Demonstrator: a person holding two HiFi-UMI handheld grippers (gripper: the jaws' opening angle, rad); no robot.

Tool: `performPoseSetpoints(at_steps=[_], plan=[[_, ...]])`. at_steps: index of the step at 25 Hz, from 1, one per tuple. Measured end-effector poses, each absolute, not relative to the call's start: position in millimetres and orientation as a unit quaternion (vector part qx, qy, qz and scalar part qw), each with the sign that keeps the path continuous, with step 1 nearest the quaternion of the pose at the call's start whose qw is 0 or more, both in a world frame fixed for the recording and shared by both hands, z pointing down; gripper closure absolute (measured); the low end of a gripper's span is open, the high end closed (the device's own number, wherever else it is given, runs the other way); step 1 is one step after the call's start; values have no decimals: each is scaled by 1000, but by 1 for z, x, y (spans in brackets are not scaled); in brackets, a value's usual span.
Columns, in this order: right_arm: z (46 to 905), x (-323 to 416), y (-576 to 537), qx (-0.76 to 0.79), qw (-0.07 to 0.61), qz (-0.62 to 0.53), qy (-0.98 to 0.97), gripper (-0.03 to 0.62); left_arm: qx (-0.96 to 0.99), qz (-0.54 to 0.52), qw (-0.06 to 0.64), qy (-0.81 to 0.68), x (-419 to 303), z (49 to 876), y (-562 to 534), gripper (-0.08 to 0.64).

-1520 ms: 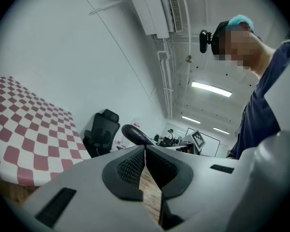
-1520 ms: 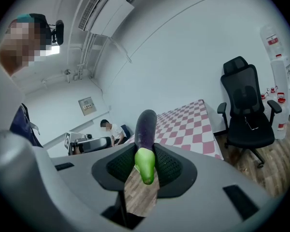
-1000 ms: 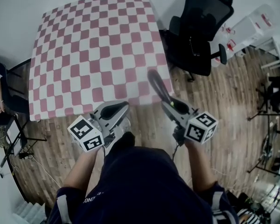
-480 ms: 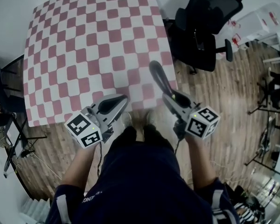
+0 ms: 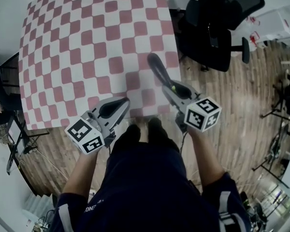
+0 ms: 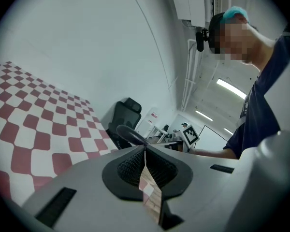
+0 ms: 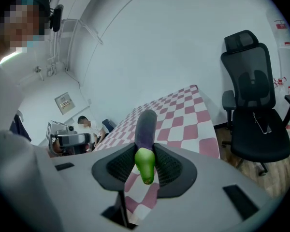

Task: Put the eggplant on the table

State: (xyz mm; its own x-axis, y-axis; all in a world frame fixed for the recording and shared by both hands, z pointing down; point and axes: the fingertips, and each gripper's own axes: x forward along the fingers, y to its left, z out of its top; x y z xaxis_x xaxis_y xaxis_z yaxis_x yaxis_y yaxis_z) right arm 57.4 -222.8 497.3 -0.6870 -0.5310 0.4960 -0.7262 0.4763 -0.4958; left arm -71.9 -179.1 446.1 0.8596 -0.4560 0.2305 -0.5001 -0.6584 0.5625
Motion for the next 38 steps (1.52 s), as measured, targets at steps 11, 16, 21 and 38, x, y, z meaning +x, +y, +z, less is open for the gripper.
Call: performPoseSetpoints(at_steps=[11, 16, 21, 38], plan=[[598, 86, -289, 389, 210, 369, -818, 466, 885, 64, 354, -295, -38, 479, -207, 528], [628, 85, -295, 394, 241, 360, -811, 466, 876, 69, 375, -296, -28, 496, -206, 528], [644, 86, -293, 397, 267, 356, -803, 465, 871, 72, 385, -296, -27, 505, -207, 528], [662, 87, -280, 394, 316, 343, -792, 373, 874, 72, 384, -291, -26, 509, -208, 528]])
